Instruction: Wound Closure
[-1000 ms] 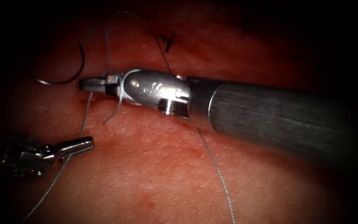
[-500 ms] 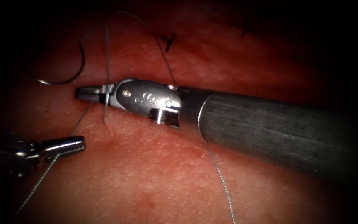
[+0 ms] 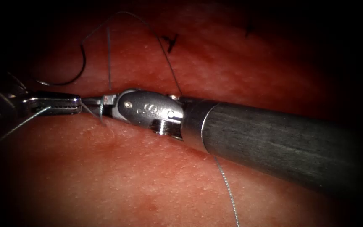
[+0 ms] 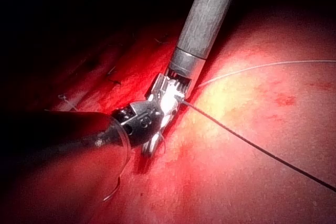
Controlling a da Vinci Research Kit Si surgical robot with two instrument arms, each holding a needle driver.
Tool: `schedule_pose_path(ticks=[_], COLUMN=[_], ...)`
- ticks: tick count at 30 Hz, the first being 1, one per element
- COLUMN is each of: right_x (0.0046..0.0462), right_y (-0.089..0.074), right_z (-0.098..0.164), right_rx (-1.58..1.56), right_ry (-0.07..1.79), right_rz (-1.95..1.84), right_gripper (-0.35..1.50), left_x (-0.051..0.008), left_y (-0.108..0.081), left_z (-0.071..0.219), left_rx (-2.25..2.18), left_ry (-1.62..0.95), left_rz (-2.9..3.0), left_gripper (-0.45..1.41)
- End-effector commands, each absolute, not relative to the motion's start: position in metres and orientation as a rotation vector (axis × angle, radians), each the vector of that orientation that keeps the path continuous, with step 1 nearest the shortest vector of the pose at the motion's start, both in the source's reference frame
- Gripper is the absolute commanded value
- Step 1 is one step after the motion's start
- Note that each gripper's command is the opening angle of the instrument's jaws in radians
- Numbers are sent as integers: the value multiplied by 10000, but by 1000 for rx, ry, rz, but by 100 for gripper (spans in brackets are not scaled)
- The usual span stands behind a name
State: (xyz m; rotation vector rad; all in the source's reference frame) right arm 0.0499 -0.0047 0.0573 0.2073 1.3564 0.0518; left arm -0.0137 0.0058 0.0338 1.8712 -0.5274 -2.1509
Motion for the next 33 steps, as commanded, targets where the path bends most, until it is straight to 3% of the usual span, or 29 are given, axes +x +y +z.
schedule_pose_path(ticks=[1, 12, 15, 19, 21, 31, 33], right_x=[509, 506, 505, 510, 513, 521, 521], right_y=[-43, -47, -48, -50, -51, -53, -54], right_z=[575, 569, 570, 571, 572, 575, 575], right_rx=[214, 250, 261, 281, 288, 313, 325], right_ry=[1367, 1405, 1417, 1423, 1429, 1434, 1434], right_rz=[40, -9, -20, -20, -24, 5, 20], right_gripper=[19, 9, -8, -16, -35, -35, -18], left_x=[-143, -132, -130, -132, -135, -143, -143], left_y=[67, 105, 106, 101, 99, 105, 108], left_z=[347, 407, 426, 449, 458, 462, 461], left_rx=[1896, 1845, 1807, 1797, 1799, 1826, 1838], left_ry=[-516, -475, -483, -477, -474, -473, -476], left_rz=[-2147, -2175, -2187, -2197, -2208, -2206, -2210], left_gripper=[-45, -45, -45, -45, -45, -45, -45])
